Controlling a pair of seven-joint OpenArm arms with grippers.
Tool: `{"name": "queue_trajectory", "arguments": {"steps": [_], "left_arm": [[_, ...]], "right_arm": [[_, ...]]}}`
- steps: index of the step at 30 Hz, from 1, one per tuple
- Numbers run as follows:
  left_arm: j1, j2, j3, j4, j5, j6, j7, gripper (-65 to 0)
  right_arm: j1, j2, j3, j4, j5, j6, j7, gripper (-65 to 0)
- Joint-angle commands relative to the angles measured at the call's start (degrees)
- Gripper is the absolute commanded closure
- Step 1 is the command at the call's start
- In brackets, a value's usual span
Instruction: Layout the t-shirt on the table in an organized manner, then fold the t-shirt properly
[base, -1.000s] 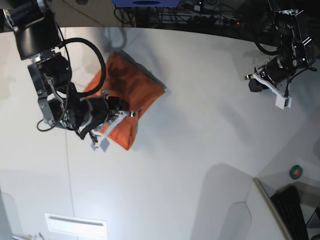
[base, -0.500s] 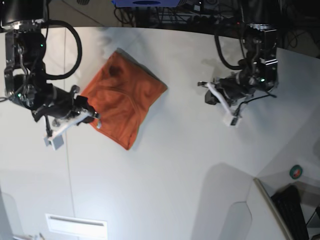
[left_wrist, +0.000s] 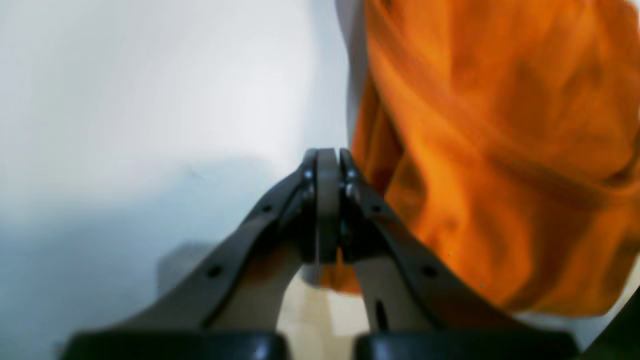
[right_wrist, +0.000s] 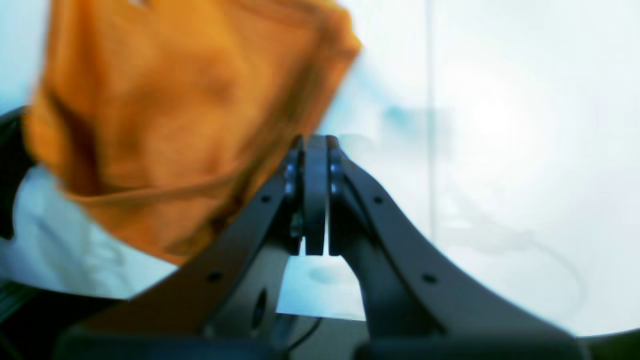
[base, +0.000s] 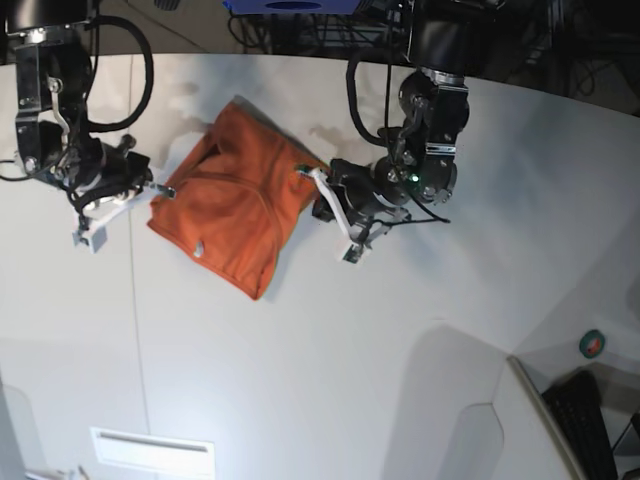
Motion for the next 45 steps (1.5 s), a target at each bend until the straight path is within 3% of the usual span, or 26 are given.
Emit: {"name": "queue_trajectory", "arguments": {"steps": [1, 6, 11, 15, 18, 20, 23, 31, 35, 41, 45], "left_arm": [[-0.3, -0.2, 0.6, 0.3, -0.6, -0.2, -0.7, 0.0], [4.4, -0.3, 2.6, 1.7, -0.7, -0.2, -0.7, 0.0], [10.2, -1.7, 2.1, 7.5, -1.2, -0.2, -0.7, 0.0], [12.6, -2.8, 1.7, 11.6, -1.2, -0.2, -0.7, 0.0], [12.8, -3.3, -2.5, 13.6, -1.2, -0.2, -0.7, 0.0], [12.9, -3.4, -6.4, 15.8, -1.2, -0.3, -0.4, 0.0], [15.6, -4.3, -10.8, 21.1, -1.2, -0.5, -0.3, 0.0], [30.4, -15.5, -11.6, 35.7, -1.3, -0.5, -0.7, 0.0], [36.3, -19.4, -11.4, 38.5, -1.3, -0.5, -0.8, 0.0], [44.0, -21.9, -11.3, 38.3, -0.8, -0.6, -0.8, 0.0], [48.2, -23.6, -9.7, 37.1, -0.6, -0.6, -0.8, 0.0]], "right_arm": [[0.9, 0.3, 0.3, -0.1, -0.5, 0.3, 0.7, 0.0], [2.2, 0.2, -0.8, -4.5, -0.8, 0.4, 4.6, 0.0], [3.7, 0.2, -7.1, -6.4, -0.8, 0.4, 5.0, 0.0], [4.3, 0.2, -8.3, -6.2, -0.9, 0.0, 5.0, 0.0], [2.9, 0.4, -8.1, -3.3, -1.1, -0.3, 5.0, 0.0], [1.0, 0.8, -7.6, 0.4, -1.1, -3.6, 5.0, 0.0], [-4.6, 2.5, -5.3, 7.9, -1.1, -6.6, 4.9, 0.0], [-22.5, 8.0, -5.1, 20.3, -1.1, -6.5, 4.9, 0.0], [-28.5, 8.4, -4.5, 20.4, -1.1, -6.7, 4.8, 0.0], [-39.6, 8.4, -5.4, 20.4, -1.1, -6.7, 4.5, 0.0], [-44.5, 8.5, -9.4, 18.4, -1.1, -6.7, 4.6, 0.0]]}}
